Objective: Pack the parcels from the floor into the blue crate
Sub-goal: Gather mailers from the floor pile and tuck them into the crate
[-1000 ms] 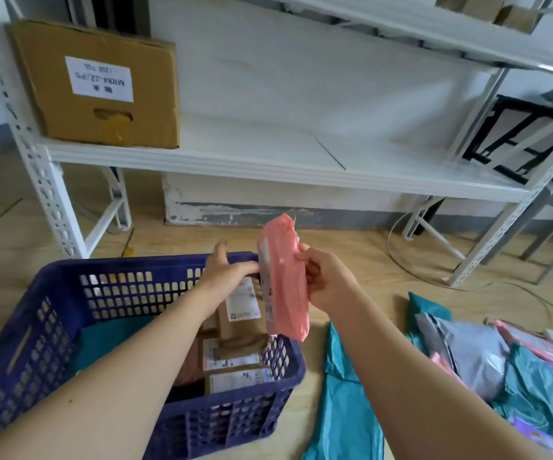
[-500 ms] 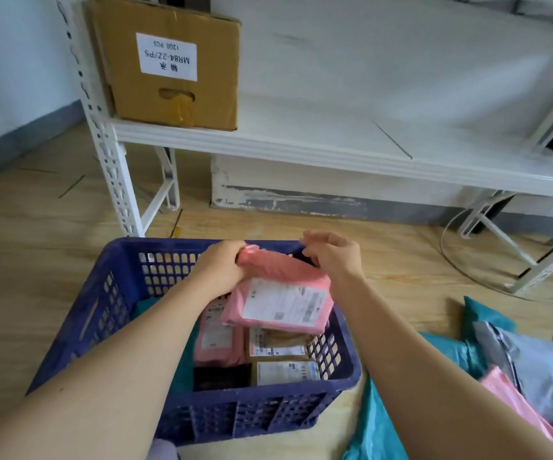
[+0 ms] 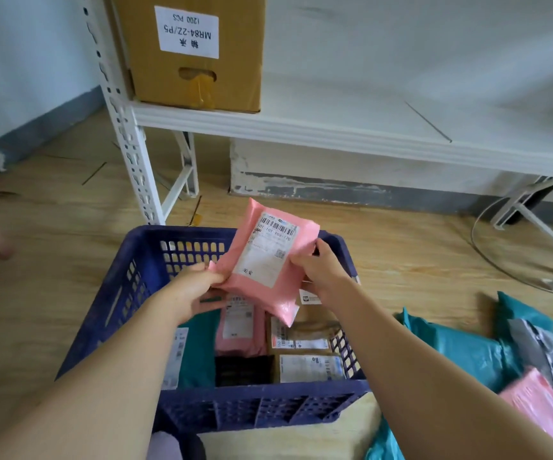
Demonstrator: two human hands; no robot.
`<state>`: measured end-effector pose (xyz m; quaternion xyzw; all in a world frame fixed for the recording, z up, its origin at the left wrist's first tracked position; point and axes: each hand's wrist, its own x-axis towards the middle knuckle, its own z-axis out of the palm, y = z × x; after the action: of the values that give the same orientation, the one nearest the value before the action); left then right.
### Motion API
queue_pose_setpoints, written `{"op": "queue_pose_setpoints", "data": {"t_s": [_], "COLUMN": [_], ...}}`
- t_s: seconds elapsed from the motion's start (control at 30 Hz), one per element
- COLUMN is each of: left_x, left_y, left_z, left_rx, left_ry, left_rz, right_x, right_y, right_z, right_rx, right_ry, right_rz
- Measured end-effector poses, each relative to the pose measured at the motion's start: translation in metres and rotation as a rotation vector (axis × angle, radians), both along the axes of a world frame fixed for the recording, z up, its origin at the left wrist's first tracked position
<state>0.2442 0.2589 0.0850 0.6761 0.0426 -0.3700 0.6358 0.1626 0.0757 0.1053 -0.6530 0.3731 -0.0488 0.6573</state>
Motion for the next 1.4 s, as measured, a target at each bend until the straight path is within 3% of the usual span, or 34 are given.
{"op": "queue_pose_setpoints", "data": {"t_s": [0.2,0.57,0.73,0.9,1.0,1.1,1.3,1.4], "left_x": [-0.002,0.004,-0.008,0.009,0.006,0.009,0.017,0.012], "left_y": [0.009,0.001,0.002,-0.002,-0.001,-0.004,-0.004,-0.011], "left_z": [-0.041,-0.122,-0.145,-0.169,-0.174,-0.178,-0.173,-0.175], "left_rx": [0.434,0.624,0.668,0.774,0.778,0.753,0.602,0.6], "left_ry": [-0.087,-0.004,0.162,0.206,0.089,0.064,0.334,0.249], "left_rz": [-0.204,-0.283,-0.538,-0.683,-0.727,-0.651,-0.395,-0.439], "right_x": [0.016,0.041,0.04,0.057,0.054,0.054,0.053,0.048], "right_y": [0.022,0.05,0.059,0.066,0.064,0.057,0.04,0.044], "right_z": [-0.02,-0.116,-0.139,-0.176,-0.179,-0.181,-0.168,-0.168], "right_rx": [-0.251,-0.417,-0.736,-1.011,-1.1,-1.058,-0.722,-0.787], "right_ry": [0.093,0.296,0.664,0.772,0.775,0.776,0.861,0.89], "right_rz": [0.159,0.354,0.723,0.902,1.0,1.002,0.962,0.997]}}
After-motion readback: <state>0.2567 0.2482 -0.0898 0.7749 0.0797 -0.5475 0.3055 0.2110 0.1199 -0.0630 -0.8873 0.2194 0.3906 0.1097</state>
